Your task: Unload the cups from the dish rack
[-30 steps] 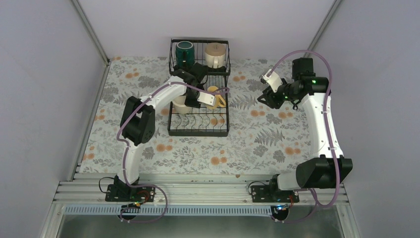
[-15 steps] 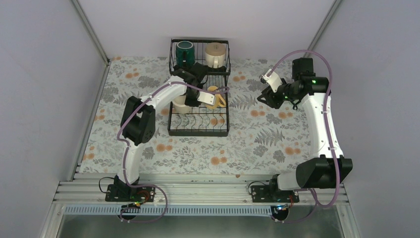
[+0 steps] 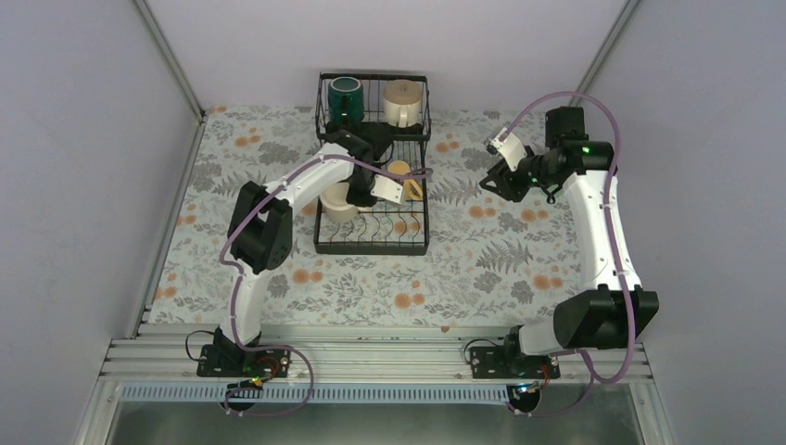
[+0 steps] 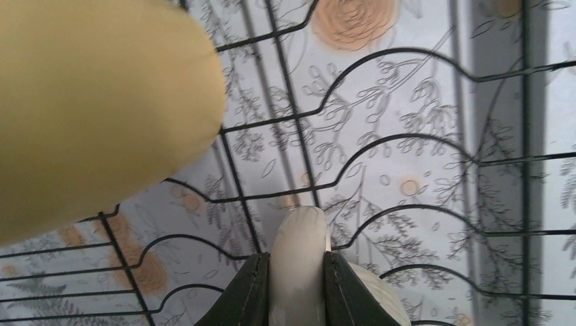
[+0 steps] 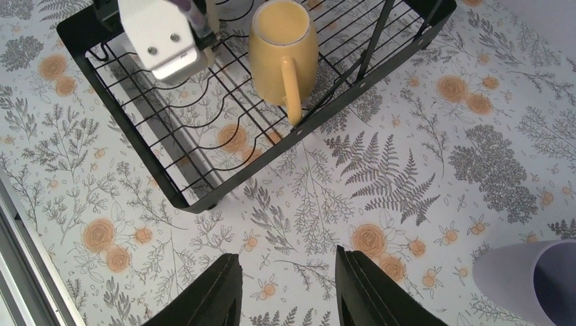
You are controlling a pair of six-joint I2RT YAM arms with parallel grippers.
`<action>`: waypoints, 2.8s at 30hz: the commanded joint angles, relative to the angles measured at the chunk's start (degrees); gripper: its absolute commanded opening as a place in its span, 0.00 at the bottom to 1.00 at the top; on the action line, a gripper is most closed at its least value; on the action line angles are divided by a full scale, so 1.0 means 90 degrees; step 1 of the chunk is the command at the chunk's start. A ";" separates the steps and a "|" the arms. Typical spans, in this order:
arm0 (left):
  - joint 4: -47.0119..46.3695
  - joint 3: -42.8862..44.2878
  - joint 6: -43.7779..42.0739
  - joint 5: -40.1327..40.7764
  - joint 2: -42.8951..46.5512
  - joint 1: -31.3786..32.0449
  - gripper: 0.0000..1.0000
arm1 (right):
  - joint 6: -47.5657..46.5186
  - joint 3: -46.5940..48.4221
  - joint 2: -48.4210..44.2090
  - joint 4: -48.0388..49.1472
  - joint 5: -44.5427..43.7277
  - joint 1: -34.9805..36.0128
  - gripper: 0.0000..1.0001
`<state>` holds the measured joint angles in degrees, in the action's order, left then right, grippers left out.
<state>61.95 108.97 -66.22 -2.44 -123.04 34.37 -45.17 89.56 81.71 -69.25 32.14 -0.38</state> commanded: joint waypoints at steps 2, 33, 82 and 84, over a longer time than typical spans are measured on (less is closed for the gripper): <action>0.0556 0.0215 0.0260 0.0001 0.0412 0.0341 0.09 | 0.0169 0.0186 0.0020 0.0007 0.0258 0.0042 0.37; -0.1032 0.0889 0.1536 -0.1048 0.2311 0.0675 0.02 | -0.0151 -0.1200 0.0224 0.0608 0.2932 0.0042 0.47; -0.5725 -0.2002 0.3111 -0.2536 0.3663 0.0703 0.02 | -0.1654 0.0045 0.2174 -0.0489 0.5570 0.0624 0.62; -0.5830 -0.2063 0.3132 -0.2570 0.3657 0.0703 0.02 | -0.1624 0.0046 0.2095 -0.0489 0.5567 0.0708 0.62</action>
<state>18.65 90.50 -38.28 -23.20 -93.23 40.66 -58.11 89.69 103.39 -72.93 78.83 4.51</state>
